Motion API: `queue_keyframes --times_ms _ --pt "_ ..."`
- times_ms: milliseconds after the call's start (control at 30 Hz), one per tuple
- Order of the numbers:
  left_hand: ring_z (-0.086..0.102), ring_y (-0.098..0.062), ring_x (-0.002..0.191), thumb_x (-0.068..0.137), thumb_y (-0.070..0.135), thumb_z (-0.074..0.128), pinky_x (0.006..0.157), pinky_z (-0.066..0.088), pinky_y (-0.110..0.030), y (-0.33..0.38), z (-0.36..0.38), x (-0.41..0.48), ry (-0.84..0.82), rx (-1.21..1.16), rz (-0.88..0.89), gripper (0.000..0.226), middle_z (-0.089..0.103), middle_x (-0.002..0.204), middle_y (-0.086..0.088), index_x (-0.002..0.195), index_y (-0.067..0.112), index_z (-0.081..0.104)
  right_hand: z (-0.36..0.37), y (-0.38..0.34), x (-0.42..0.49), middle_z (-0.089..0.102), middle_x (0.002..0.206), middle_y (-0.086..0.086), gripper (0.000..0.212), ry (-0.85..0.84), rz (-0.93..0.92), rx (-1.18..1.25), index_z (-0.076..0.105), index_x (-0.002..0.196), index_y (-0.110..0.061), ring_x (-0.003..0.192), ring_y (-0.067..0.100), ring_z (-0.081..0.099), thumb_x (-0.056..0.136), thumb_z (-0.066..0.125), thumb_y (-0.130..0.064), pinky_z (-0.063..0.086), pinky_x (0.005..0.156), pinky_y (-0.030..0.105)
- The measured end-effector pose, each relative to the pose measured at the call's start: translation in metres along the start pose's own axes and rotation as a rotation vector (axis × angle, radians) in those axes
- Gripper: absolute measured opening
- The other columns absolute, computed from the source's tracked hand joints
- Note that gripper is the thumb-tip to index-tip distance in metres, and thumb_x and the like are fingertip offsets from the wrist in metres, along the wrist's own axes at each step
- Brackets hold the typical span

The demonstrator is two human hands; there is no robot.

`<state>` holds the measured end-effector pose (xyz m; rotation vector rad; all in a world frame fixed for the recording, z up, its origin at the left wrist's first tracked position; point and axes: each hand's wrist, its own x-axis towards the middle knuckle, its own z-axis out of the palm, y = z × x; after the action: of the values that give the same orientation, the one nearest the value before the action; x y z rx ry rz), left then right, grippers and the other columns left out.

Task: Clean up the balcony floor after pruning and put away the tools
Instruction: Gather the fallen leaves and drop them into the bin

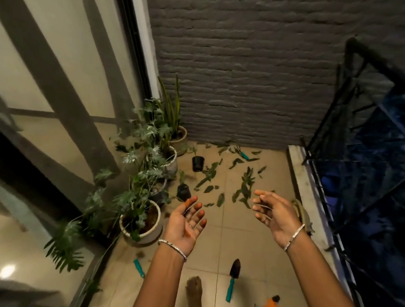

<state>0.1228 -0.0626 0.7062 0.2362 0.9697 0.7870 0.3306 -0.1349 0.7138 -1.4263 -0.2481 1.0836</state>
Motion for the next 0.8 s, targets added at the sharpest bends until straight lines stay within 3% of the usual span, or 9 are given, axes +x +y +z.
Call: queue_keyframes --times_ms 200,367,533,700,800 --pt "0.057 -0.018 0.082 0.100 0.024 0.043 0.075 0.047 -0.031 0.058 0.036 0.093 -0.003 0.039 -0.093 0.027 0.064 0.095 -0.005 0.097 0.013 0.068 0.036 -0.032 0.083 0.068 0.071 0.006 0.019 0.131 0.046 0.025 0.068 0.104 -0.005 0.059 0.015 0.061 0.098 0.050 -0.006 0.047 0.054 0.025" --pt "0.056 -0.017 0.083 0.098 0.023 0.046 0.074 0.047 -0.030 0.099 0.063 0.166 -0.003 0.091 -0.148 0.024 0.064 0.095 -0.004 0.096 0.014 0.068 0.066 -0.055 0.144 0.068 0.071 0.005 0.020 0.210 0.040 0.066 0.069 0.102 -0.006 0.062 0.015 0.060 0.099 0.049 -0.007 0.048 0.062 0.028" --pt "0.057 -0.017 0.079 0.096 0.023 0.049 0.073 0.046 -0.031 0.110 0.089 0.224 0.014 0.124 -0.216 0.019 0.064 0.093 -0.003 0.095 0.015 0.067 0.066 -0.056 0.190 0.064 0.071 0.007 0.021 0.279 0.072 0.101 0.066 0.107 -0.003 0.062 0.017 0.053 0.097 0.048 -0.004 0.045 0.057 0.027" --pt "0.058 -0.015 0.087 0.098 0.025 0.047 0.077 0.048 -0.030 0.107 0.108 0.283 0.069 0.179 -0.280 0.020 0.063 0.099 -0.001 0.099 0.017 0.065 0.047 -0.042 0.242 0.067 0.074 0.005 0.020 0.353 0.151 0.076 0.070 0.106 -0.008 0.063 0.016 0.061 0.096 0.052 -0.007 0.049 0.060 0.027" --pt "0.063 -0.011 0.069 0.099 0.028 0.047 0.062 0.053 -0.028 0.105 0.117 0.321 0.071 0.231 -0.307 0.020 0.068 0.082 0.002 0.100 0.018 0.065 0.042 -0.031 0.282 0.068 0.077 0.007 0.022 0.383 0.202 0.079 0.070 0.105 -0.007 0.066 0.018 0.062 0.096 0.050 -0.006 0.050 0.061 0.028"
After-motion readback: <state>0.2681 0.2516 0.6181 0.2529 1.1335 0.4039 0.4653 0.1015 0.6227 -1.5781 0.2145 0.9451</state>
